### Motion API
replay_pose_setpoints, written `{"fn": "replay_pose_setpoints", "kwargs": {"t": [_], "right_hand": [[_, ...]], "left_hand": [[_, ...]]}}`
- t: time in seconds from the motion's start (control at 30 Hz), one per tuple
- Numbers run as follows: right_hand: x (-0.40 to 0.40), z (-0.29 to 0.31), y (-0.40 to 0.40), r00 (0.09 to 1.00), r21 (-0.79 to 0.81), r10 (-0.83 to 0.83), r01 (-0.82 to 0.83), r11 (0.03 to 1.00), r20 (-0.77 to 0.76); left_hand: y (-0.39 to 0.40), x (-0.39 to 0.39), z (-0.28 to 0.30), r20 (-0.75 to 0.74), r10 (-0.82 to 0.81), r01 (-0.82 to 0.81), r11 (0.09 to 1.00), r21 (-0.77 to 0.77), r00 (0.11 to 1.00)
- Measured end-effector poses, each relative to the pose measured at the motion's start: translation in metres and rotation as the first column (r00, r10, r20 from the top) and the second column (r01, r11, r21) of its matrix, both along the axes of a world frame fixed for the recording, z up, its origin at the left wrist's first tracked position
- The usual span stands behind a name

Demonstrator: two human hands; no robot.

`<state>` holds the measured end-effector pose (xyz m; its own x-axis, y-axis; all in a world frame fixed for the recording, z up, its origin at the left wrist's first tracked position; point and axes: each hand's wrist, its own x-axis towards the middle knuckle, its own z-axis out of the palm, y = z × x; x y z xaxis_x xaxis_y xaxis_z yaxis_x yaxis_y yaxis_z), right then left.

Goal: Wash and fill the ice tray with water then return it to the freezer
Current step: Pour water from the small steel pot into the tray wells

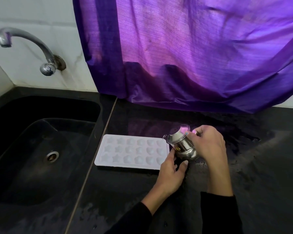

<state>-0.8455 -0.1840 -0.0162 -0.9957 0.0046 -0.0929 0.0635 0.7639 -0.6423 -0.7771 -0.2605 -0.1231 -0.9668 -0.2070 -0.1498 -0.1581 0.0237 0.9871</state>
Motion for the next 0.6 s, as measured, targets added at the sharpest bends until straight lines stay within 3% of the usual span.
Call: {"fn": "replay_pose_setpoints", "kwargs": {"t": [0.37, 0.6], "right_hand": [[0.008, 0.01, 0.002, 1.0, -0.116, 0.003, -0.003, 0.993, -0.001], [0.017, 0.013, 0.001, 0.999, -0.313, -0.039, 0.025, 0.949, -0.037]], "left_hand": [[-0.009, 0.009, 0.012, -0.044, 0.003, -0.004, 1.0, -0.031, 0.999], [-0.027, 0.021, 0.026, -0.092, -0.035, 0.028, 0.996, -0.081, 0.995]]}}
